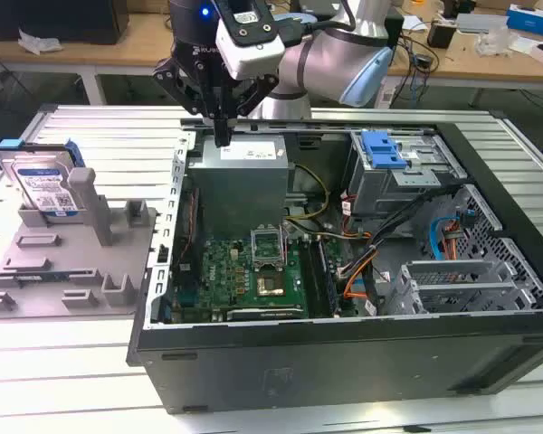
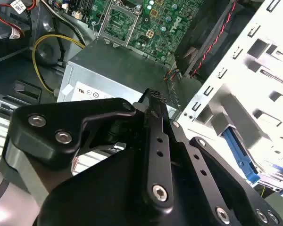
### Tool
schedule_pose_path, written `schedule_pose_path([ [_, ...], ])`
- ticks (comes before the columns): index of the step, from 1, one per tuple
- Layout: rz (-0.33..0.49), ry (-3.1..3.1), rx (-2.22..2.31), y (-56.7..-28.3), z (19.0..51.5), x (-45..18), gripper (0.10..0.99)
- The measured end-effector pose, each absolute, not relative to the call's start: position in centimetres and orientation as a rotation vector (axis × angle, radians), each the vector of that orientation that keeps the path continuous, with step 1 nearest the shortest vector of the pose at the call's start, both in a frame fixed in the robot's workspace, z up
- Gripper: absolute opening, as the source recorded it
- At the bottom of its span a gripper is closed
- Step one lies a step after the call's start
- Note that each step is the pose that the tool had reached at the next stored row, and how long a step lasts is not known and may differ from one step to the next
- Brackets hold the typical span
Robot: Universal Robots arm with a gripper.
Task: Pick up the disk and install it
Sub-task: 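Reach for the disk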
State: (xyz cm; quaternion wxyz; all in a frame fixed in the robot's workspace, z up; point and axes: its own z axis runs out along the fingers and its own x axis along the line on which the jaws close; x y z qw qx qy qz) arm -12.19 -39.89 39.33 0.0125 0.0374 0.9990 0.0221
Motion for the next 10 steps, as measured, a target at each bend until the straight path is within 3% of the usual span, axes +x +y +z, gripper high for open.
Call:
schedule_pose_path([
  [10,0.069,3.114,0.118,-39.6,39.3,-13.6,0.106],
])
